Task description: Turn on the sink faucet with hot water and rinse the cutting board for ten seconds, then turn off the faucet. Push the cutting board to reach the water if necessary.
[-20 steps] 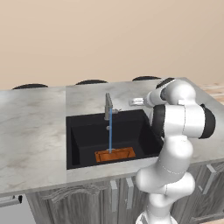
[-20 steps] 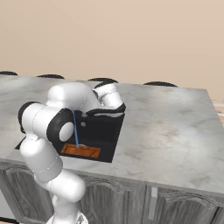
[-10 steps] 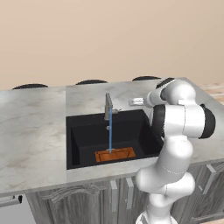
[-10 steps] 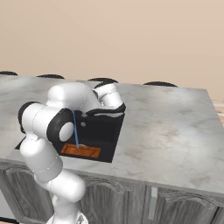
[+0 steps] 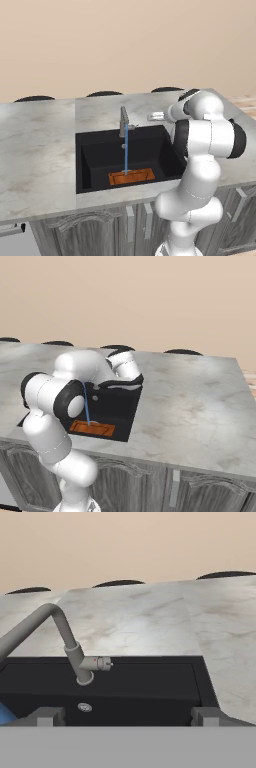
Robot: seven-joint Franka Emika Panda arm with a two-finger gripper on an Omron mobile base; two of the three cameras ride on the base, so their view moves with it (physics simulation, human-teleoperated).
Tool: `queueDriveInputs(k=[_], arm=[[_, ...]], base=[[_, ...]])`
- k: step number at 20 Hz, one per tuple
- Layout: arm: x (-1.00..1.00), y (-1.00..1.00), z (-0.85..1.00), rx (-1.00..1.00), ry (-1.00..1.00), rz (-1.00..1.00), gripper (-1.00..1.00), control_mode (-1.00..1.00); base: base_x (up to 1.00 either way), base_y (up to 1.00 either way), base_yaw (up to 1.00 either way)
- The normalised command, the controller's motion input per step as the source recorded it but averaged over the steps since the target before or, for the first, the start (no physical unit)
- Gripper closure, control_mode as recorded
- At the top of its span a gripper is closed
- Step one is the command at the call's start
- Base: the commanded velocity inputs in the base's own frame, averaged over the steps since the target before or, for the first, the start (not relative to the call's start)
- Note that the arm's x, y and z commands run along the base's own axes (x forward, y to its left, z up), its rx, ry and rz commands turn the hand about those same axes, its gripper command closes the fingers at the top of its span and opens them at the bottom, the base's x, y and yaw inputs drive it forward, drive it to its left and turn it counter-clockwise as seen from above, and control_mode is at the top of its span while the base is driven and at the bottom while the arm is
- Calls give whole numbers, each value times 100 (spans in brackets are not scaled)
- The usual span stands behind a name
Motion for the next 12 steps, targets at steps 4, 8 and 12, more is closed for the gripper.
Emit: queueDriveInputs(k=[4, 8, 12], arm=[[0, 0, 0, 0, 0, 0, -100, -100], [0, 0, 0, 0, 0, 0, -100, -100], [0, 0, 0, 0, 0, 0, -100, -100]], base=[[0, 0, 0], [0, 0, 0], [0, 0, 0]])
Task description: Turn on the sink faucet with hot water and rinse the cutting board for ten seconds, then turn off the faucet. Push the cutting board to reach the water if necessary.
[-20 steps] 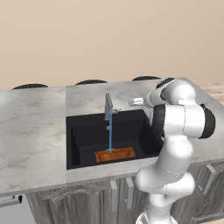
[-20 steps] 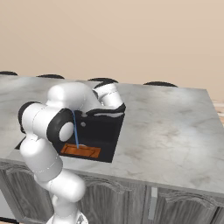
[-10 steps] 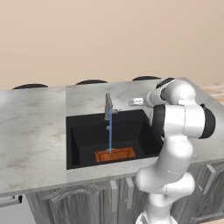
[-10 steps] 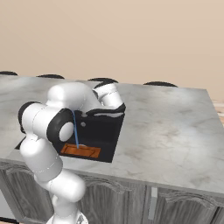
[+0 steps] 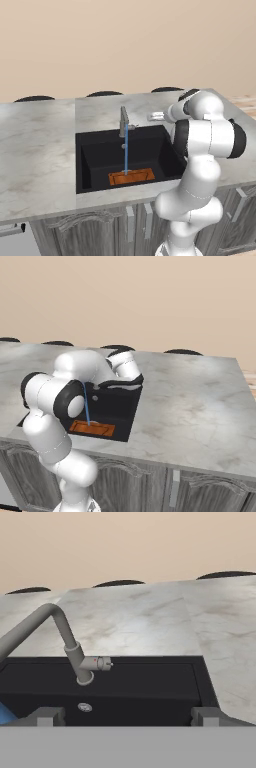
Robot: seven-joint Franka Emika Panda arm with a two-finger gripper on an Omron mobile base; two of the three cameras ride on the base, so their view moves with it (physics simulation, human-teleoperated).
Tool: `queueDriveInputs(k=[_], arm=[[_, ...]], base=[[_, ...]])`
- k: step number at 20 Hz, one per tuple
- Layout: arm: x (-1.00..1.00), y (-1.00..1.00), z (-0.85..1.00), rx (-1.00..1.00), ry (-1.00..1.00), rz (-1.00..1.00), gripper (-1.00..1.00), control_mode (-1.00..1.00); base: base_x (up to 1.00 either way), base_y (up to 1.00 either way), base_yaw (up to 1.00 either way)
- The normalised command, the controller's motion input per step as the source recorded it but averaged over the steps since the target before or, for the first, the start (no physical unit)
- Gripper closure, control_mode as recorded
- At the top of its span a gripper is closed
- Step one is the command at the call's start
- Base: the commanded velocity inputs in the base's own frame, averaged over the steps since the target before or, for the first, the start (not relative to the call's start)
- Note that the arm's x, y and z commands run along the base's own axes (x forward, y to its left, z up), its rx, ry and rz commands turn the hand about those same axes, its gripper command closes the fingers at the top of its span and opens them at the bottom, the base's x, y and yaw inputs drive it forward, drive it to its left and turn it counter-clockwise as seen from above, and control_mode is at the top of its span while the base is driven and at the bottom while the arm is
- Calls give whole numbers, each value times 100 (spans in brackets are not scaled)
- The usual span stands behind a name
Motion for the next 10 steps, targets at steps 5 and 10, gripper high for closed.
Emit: queueDriveInputs(k=[5, 10], arm=[[0, 0, 0, 0, 0, 0, -100, -100], [0, 0, 0, 0, 0, 0, -100, -100]], base=[[0, 0, 0], [0, 0, 0]])
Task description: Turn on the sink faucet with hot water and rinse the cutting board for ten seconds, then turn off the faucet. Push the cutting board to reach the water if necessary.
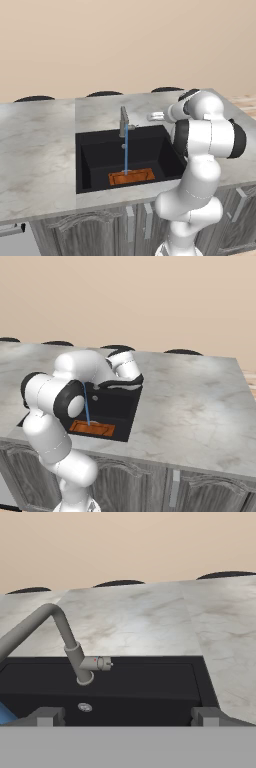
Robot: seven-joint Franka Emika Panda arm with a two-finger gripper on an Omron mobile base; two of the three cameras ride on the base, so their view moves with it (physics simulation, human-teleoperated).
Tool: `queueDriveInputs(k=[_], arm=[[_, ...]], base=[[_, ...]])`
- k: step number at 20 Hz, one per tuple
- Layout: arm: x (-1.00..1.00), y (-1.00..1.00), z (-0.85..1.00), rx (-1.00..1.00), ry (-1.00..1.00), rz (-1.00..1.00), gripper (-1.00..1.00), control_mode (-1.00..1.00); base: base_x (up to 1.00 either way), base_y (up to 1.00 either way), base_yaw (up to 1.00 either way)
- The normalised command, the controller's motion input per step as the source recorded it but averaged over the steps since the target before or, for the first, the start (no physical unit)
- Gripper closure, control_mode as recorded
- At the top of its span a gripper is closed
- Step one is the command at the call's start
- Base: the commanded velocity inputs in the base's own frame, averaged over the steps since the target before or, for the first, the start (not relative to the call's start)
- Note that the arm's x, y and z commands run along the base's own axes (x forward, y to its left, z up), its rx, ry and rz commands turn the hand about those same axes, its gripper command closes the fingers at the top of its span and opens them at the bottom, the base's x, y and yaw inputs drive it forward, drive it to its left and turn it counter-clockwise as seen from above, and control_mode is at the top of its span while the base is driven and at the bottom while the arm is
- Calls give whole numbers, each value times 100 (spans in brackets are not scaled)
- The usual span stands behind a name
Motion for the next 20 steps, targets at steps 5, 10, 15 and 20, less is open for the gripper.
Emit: queueDriveInputs(k=[5, 10, 15, 20], arm=[[0, 0, 0, 0, 0, 0, -100, -100], [0, 0, 0, 0, 0, 0, -100, -100], [0, 0, 0, 0, 0, 0, -100, -100], [0, 0, 0, 0, 0, 0, -100, -100]], base=[[0, 0, 0], [0, 0, 0], [0, 0, 0], [0, 0, 0]])
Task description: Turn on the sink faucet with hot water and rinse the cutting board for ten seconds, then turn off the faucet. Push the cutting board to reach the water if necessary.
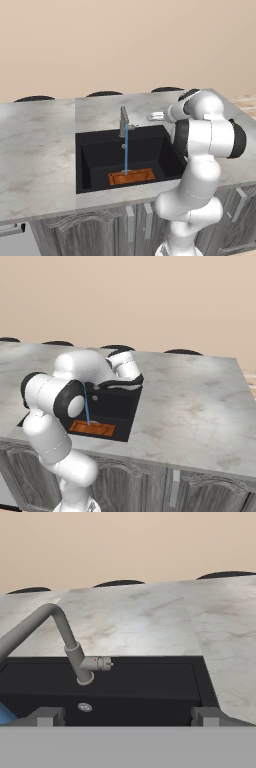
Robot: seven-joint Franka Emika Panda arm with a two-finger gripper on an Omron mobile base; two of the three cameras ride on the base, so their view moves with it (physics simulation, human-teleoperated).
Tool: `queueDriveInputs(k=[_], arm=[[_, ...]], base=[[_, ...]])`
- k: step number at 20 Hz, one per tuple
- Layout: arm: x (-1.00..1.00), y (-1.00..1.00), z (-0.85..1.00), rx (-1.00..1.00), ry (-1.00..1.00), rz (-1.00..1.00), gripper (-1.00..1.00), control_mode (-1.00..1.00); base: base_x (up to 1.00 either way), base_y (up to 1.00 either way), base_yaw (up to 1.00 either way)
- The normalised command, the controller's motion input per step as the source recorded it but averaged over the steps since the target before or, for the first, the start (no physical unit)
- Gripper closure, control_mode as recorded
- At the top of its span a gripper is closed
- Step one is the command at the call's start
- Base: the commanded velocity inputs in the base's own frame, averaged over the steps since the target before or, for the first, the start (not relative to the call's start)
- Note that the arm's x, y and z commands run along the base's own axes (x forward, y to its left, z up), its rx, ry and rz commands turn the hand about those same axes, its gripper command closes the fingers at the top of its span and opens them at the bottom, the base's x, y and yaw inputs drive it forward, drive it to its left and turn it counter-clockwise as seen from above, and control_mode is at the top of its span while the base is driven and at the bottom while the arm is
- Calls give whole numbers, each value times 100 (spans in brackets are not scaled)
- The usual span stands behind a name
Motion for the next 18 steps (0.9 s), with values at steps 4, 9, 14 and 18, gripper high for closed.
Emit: queueDriveInputs(k=[4, 9, 14, 18], arm=[[0, 0, 0, 0, 0, 0, -100, -100], [0, 0, 0, 0, 0, 0, -100, -100], [6, 0, 0, 0, 0, 0, -100, -100], [46, 0, 0, 1, 0, 0, -100, -100]], base=[[0, 0, 0], [0, 0, 0], [0, 0, 0], [0, 0, 0]])
